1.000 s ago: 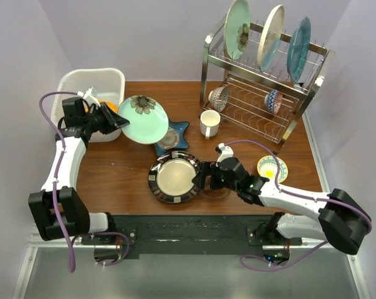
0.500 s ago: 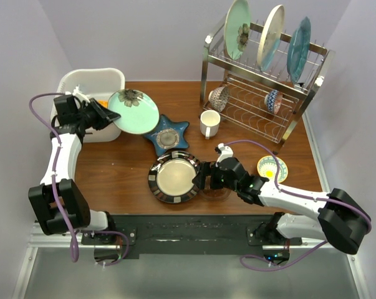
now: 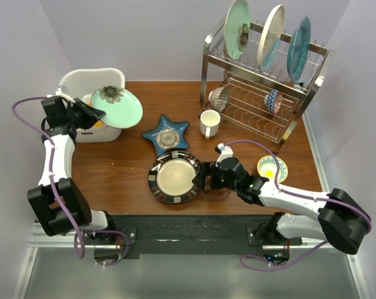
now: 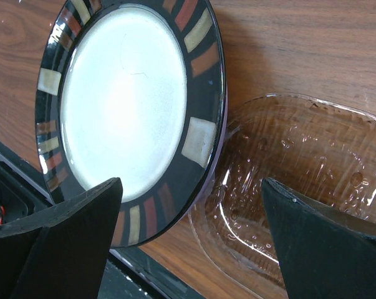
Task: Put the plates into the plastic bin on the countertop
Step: Place the plate in the plastic bin.
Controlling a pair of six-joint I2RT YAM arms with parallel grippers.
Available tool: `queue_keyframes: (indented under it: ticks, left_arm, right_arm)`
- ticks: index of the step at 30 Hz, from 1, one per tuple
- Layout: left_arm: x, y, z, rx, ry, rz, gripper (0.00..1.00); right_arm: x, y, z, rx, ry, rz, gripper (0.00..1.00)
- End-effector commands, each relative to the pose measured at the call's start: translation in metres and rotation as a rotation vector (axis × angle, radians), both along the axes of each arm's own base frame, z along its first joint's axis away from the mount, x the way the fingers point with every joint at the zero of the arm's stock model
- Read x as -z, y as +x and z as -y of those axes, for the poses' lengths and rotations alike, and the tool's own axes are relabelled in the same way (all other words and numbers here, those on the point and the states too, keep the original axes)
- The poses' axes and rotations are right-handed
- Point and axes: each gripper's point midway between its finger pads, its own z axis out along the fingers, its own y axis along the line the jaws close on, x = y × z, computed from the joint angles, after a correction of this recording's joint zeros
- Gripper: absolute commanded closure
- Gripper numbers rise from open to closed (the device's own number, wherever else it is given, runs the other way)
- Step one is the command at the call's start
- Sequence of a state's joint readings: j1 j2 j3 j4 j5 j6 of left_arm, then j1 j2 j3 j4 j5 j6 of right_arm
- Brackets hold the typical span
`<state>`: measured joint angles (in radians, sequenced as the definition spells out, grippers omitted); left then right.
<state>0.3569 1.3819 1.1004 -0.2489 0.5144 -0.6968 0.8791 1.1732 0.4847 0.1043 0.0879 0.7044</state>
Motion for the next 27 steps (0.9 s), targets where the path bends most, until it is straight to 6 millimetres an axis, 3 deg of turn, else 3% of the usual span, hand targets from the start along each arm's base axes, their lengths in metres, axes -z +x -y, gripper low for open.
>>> queue_keyframes:
  ticks: [1,17,27]
  left_arm:
    - [-0.058,0.017,-0.02,-0.045,0.05,0.191,1.0]
    - [-0.039,0.006,-0.09,-0.287,0.077,0.132,1.0]
    - [-0.02,0.011,-0.11,-0.342,0.068,0.096,1.0]
  right_arm:
    - [-0.015,0.008,-0.005,0.006,0.018,0.044,0.04]
    - [-0.011,0.007,-0.009,-0.011,0.01,0.031,0.04]
    - [-0.009,0.008,-0.009,-0.011,0.005,0.027,0.04]
